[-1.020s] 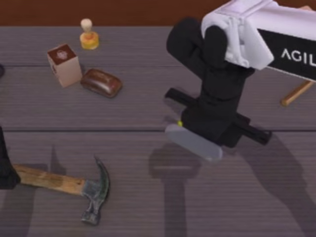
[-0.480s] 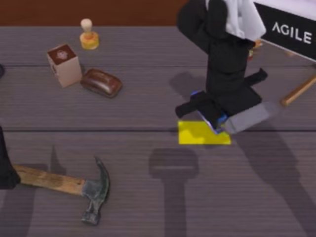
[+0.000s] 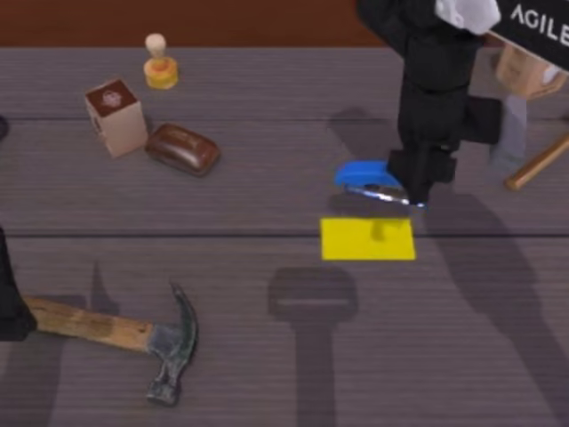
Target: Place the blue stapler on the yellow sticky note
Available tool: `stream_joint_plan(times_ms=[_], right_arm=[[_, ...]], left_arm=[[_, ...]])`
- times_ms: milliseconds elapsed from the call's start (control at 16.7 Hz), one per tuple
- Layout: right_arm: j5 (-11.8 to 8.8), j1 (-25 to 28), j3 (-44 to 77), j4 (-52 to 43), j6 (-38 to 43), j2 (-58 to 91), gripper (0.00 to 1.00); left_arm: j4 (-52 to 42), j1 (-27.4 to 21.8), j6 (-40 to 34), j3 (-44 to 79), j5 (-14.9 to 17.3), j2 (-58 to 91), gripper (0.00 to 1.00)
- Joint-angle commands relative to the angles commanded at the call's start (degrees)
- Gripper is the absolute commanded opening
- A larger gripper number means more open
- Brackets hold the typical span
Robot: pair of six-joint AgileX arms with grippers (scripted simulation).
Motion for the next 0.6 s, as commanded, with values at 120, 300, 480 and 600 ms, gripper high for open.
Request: stream_joint_plan(times_ms=[120, 300, 480, 600], right_arm=[[0.10, -1.22, 1.78, -0.42, -8.18, 0.29, 0.00], [0.15, -2.54, 3.68, -0.65, -16.22, 0.34, 0.00], [0.16, -3.02, 4.36, -0.66, -18.86, 0.27, 0.00], [0.16, -3.02, 4.36, -0.66, -18.86, 0.27, 0.00]], left_arm=[[0.00, 0.00, 0.00, 0.00, 0.00, 0.00, 1.00], [0.00, 0.00, 0.00, 0.00, 0.00, 0.00, 1.00], [0.00, 0.00, 0.00, 0.00, 0.00, 0.00, 1.00], [0.00, 0.00, 0.00, 0.00, 0.00, 0.00, 1.00]])
